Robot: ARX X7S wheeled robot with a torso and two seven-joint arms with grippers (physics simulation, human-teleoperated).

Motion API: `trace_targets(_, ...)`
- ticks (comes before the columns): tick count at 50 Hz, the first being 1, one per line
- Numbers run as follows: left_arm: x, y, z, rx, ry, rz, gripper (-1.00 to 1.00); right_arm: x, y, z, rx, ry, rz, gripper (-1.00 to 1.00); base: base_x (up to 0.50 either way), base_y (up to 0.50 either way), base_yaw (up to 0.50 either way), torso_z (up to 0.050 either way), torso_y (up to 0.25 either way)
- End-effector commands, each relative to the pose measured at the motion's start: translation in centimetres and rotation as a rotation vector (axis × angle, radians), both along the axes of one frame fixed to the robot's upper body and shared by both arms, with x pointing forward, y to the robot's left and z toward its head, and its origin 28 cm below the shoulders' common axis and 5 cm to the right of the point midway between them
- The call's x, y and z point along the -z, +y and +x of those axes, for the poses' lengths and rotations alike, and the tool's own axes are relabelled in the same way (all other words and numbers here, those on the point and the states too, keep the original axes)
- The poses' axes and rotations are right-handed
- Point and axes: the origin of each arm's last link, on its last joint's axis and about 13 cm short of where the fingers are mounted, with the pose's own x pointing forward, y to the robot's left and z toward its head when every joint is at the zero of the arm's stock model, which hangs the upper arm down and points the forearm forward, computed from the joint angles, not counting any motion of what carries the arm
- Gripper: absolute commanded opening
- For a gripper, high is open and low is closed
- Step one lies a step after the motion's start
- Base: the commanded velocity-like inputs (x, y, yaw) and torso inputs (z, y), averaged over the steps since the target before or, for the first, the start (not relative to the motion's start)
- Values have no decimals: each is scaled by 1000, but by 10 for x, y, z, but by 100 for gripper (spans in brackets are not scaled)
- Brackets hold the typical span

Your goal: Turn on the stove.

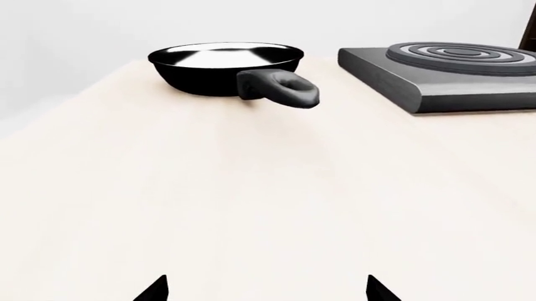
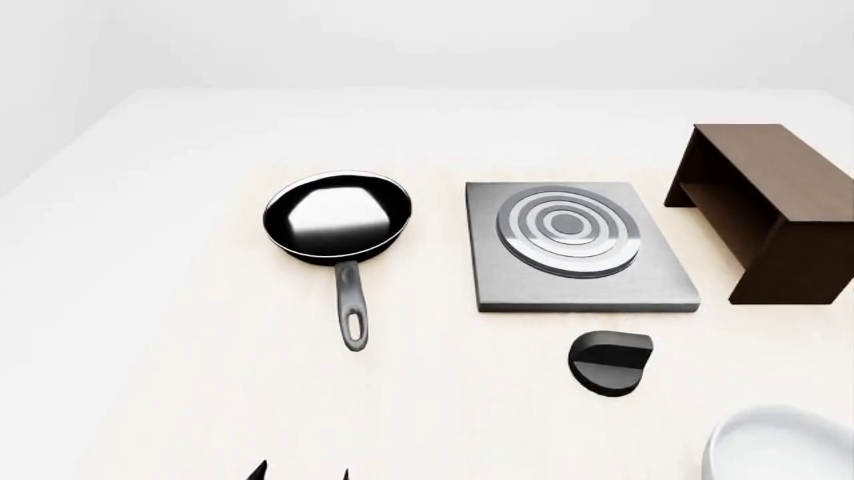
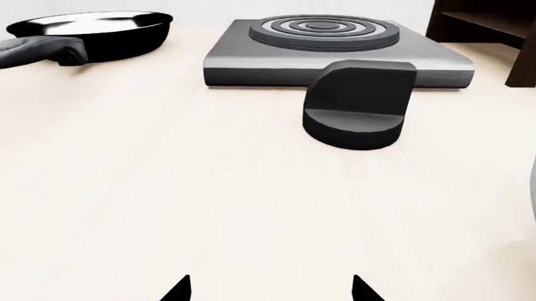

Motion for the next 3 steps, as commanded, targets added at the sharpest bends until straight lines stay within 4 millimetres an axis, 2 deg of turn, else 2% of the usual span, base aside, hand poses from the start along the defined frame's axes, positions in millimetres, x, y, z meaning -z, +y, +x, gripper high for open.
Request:
trace_targets(1, 44, -2, -17, 15, 258, -47, 100, 51, 0, -15, -36, 246, -13, 100, 14, 0, 0, -12, 0)
trace_targets(3, 46, -3, -17, 20, 263, -45, 100, 53, 0, -15, -39, 251, -13, 100, 14, 0, 0, -6, 0)
